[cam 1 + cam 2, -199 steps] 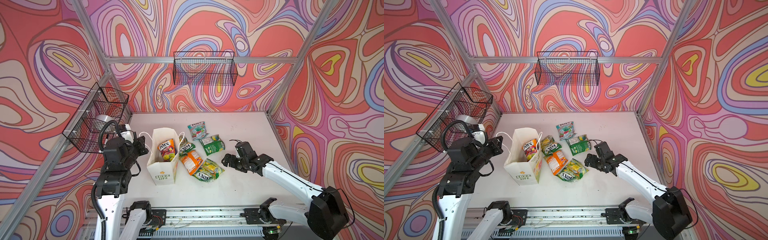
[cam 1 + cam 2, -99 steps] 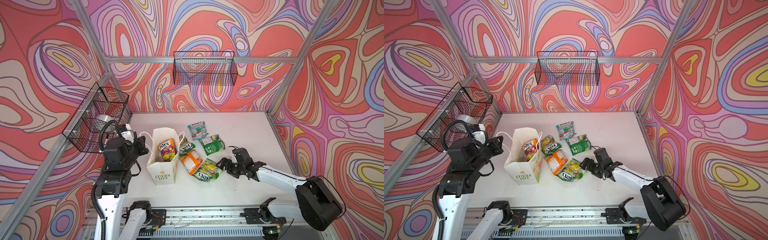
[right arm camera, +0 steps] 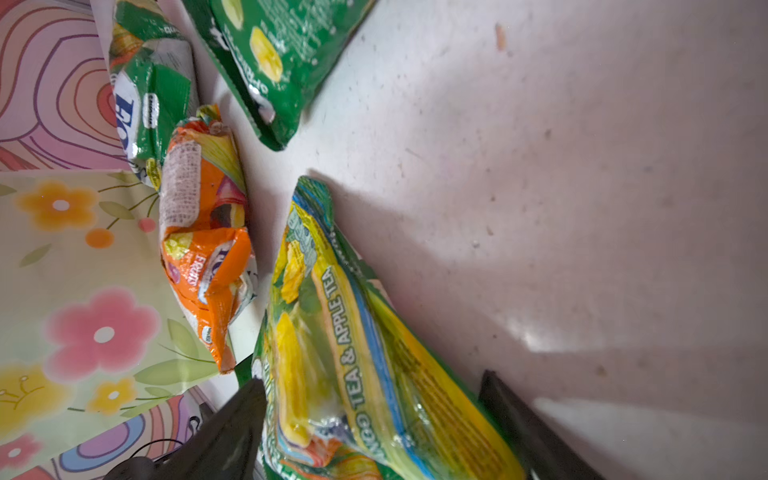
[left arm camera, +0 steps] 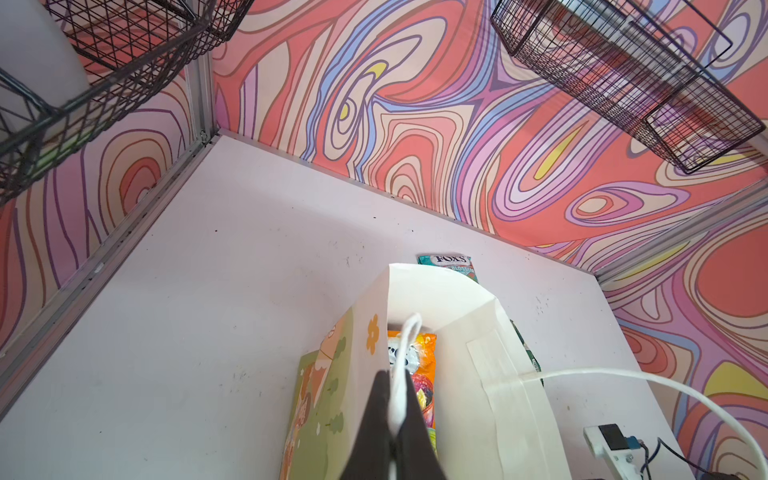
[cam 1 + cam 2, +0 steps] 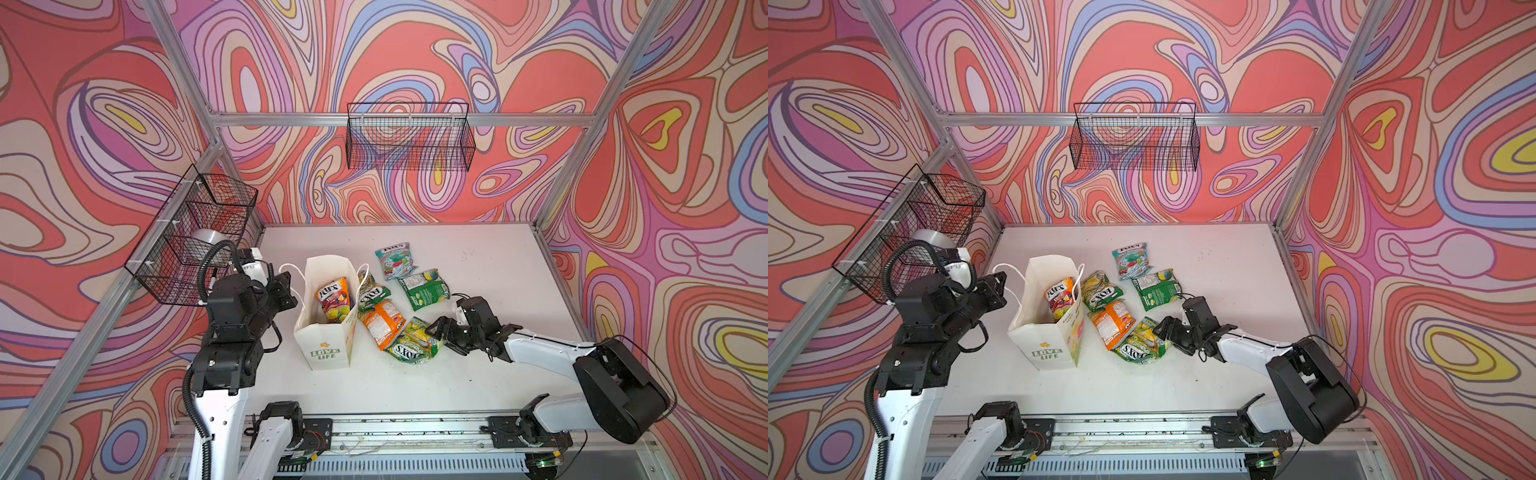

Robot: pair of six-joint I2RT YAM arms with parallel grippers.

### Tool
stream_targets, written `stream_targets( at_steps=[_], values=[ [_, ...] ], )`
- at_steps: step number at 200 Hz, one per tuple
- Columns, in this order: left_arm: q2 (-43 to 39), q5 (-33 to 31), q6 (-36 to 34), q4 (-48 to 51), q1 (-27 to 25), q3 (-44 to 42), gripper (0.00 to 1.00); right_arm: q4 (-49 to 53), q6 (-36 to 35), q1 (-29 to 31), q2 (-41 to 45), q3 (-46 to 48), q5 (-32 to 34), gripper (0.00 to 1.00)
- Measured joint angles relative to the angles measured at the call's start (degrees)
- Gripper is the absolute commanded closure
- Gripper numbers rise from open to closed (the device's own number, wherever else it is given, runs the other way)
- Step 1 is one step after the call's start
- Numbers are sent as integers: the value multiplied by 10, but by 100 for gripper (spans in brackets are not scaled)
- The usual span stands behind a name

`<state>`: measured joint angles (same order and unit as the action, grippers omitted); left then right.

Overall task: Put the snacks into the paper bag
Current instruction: 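Lower the right gripper onto the green Spring Tea packet and grasp it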

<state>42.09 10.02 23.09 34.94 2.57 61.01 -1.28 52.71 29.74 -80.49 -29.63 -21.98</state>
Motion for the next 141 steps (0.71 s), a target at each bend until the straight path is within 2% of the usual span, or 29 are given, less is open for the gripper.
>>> stream_targets(
  at_steps=[26, 96, 141],
  values=[
    [0, 0, 0, 0, 0, 0, 100, -20, 5, 11, -13, 0, -1, 28],
    [0, 0, -2, 0, -1, 0, 100, -24, 14, 19, -44, -11, -6, 71],
    [0, -1, -4, 0, -3, 0, 100, 5, 11, 21, -38, -38, -3, 88]
  ],
)
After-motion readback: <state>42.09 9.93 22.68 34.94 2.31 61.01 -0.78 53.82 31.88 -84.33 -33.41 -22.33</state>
